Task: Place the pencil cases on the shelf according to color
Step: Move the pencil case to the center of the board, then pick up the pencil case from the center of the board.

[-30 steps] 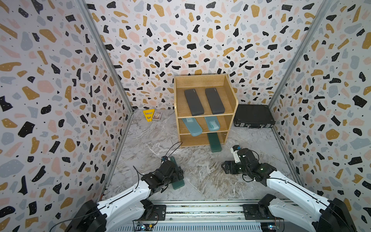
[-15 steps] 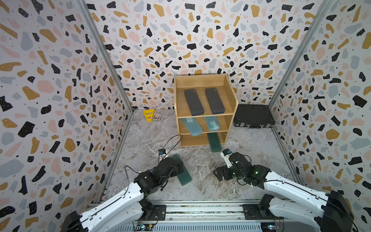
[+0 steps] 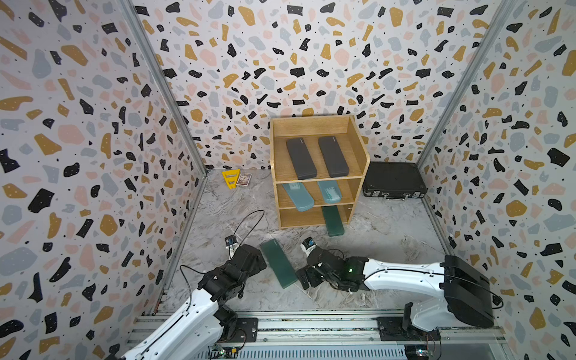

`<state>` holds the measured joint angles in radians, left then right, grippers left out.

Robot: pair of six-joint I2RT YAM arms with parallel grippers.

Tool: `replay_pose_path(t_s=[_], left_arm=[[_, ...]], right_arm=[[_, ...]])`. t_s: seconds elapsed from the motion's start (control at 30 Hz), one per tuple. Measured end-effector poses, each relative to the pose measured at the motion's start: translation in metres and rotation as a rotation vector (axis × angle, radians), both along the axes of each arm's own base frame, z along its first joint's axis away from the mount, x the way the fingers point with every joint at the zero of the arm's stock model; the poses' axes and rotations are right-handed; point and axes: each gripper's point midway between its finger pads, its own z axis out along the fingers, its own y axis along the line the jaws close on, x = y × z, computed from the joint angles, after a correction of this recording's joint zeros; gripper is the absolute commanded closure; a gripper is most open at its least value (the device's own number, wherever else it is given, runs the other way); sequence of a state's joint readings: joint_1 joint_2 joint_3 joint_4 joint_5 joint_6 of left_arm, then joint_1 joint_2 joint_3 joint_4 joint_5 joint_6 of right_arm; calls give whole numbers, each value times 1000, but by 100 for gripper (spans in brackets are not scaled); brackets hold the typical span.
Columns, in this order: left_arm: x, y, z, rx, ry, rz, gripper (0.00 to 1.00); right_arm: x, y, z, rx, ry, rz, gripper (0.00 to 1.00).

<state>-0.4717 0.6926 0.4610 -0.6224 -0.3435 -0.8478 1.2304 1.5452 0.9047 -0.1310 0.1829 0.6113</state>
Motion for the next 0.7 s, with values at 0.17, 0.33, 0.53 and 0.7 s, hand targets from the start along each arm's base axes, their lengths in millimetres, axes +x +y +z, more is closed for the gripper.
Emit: replay_pose_path(t_s=[0.17, 0.33, 0.53, 0.7], left_arm=[[0, 8, -2, -8, 14, 9, 0], [-4, 11, -9, -15, 24, 7, 0], [-5, 11, -10, -26, 30, -2, 0], [-5, 12, -10, -25, 29, -3, 0]], right_arm=[[-7, 19, -13, -26, 11, 13, 0], [-13, 32, -24, -68, 22, 23, 0], [-16, 43, -40, -120, 33, 32, 0], [-16, 48, -51, -168, 45, 37, 0]])
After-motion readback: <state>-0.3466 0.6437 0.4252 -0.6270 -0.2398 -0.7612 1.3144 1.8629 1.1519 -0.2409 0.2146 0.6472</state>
